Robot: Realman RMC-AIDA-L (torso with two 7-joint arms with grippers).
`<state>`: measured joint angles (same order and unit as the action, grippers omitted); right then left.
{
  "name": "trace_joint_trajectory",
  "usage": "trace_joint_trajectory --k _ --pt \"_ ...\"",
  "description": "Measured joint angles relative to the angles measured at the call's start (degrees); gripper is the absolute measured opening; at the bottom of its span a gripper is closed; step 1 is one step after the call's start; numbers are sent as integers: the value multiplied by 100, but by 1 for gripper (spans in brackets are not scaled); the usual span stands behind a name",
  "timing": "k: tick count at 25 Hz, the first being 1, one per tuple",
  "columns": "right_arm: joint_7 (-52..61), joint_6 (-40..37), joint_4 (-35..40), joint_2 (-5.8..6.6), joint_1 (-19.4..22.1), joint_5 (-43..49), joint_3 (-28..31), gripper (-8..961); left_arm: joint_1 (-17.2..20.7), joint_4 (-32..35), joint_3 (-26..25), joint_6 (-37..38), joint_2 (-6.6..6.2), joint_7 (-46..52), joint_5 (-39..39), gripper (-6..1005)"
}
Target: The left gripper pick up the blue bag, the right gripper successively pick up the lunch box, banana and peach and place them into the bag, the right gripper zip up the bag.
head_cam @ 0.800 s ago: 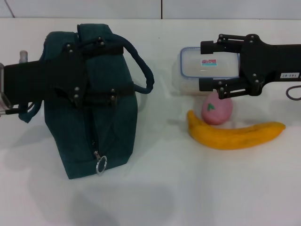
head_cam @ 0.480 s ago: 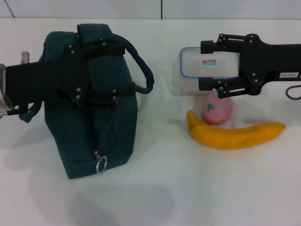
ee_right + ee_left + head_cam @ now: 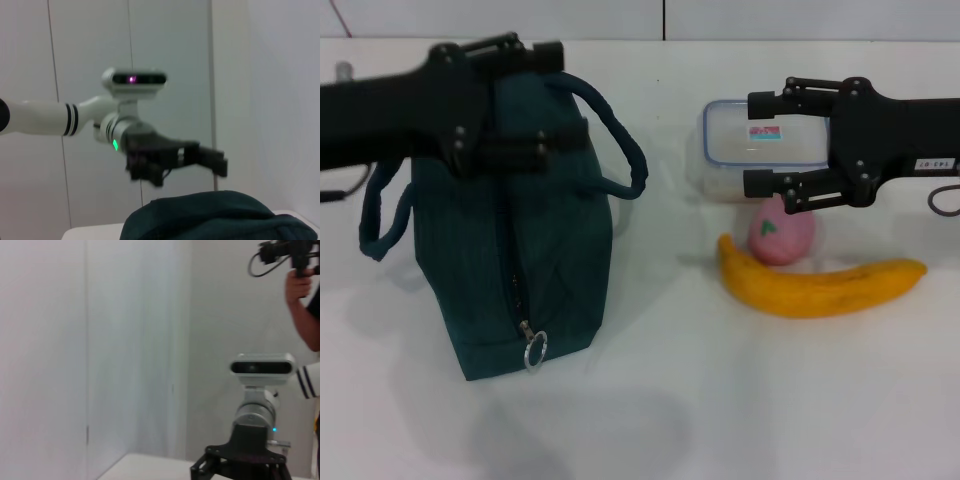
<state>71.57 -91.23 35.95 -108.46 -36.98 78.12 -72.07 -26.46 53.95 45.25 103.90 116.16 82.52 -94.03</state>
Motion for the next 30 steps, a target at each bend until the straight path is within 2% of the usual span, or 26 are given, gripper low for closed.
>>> trace_joint_trajectory --k 5,9,10,17,21,25,30 --pt "34 3 -9 0 -15 20 0 852 143 1102 -21 -112 28 1217 -153 851" --pt "50 43 -6 0 9 21 0 852 198 1325 -108 -171 40 1551 -156 847" --pt "52 56 -4 0 9 21 0 852 275 1512 -422 -212 48 2211 -164 846" --pt "56 298 -28 -18 -44 22 -3 851 420 1453 -806 -249 11 2451 -502 839" --pt "58 526 -15 -112 -161 23 -31 851 463 1297 -886 -386 68 2619 -813 835" --pt "66 690 2 -195 -286 126 -54 850 455 1294 -889 -716 189 2884 -1274 831" --pt "78 710 29 -262 -348 351 -60 850 470 1302 -893 -828 186 3043 -1363 826"
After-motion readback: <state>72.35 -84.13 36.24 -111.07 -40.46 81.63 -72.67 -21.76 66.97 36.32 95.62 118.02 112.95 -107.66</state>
